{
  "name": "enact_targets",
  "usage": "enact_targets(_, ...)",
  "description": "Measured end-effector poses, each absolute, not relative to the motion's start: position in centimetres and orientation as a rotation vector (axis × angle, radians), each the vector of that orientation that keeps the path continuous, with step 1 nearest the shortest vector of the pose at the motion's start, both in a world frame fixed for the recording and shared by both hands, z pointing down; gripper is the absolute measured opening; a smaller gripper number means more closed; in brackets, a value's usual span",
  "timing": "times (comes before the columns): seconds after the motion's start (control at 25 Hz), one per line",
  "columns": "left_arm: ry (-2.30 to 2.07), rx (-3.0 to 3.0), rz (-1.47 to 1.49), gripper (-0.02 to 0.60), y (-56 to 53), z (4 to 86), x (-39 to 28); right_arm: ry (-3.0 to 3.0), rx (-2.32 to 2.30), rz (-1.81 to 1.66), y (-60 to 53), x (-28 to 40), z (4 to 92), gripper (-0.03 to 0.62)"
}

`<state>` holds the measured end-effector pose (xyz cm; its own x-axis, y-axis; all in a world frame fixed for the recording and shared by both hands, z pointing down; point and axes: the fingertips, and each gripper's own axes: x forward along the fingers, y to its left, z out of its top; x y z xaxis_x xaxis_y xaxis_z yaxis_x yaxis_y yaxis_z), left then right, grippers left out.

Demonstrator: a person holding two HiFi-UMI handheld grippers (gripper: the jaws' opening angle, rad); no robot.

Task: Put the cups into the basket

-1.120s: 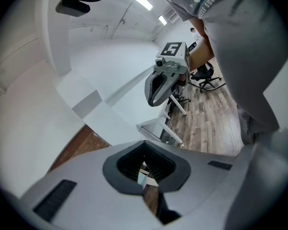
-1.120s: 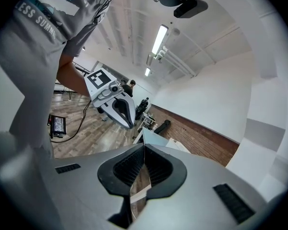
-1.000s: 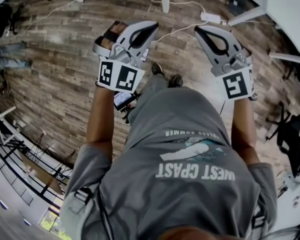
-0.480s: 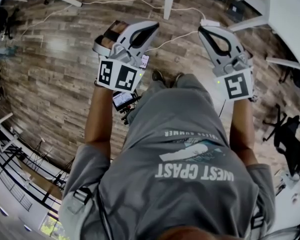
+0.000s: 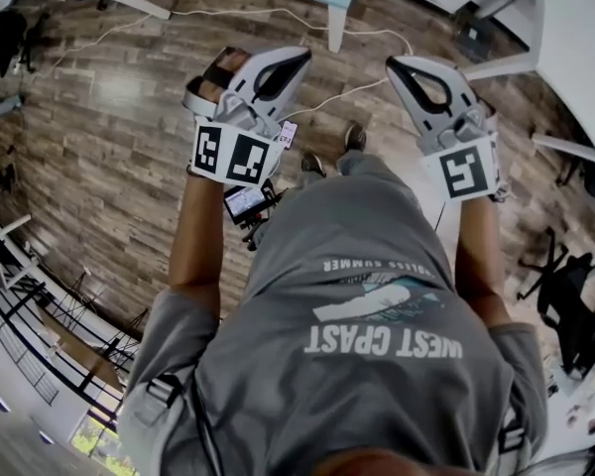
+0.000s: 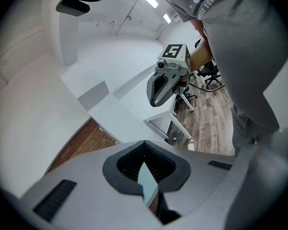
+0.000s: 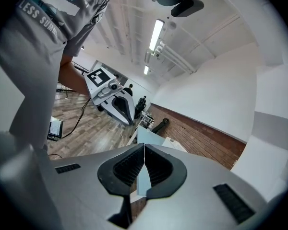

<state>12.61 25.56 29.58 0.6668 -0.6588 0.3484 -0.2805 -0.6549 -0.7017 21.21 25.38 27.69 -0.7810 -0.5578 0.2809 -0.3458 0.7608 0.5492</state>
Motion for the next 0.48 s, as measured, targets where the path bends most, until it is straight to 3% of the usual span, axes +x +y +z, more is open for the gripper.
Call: enact_targets(0.48,0.807,-2.232,-0.879,0.002,19.5,29.5,16.3,-2.612,0.577,-0.682,18.3,24.2,28.3,0.014)
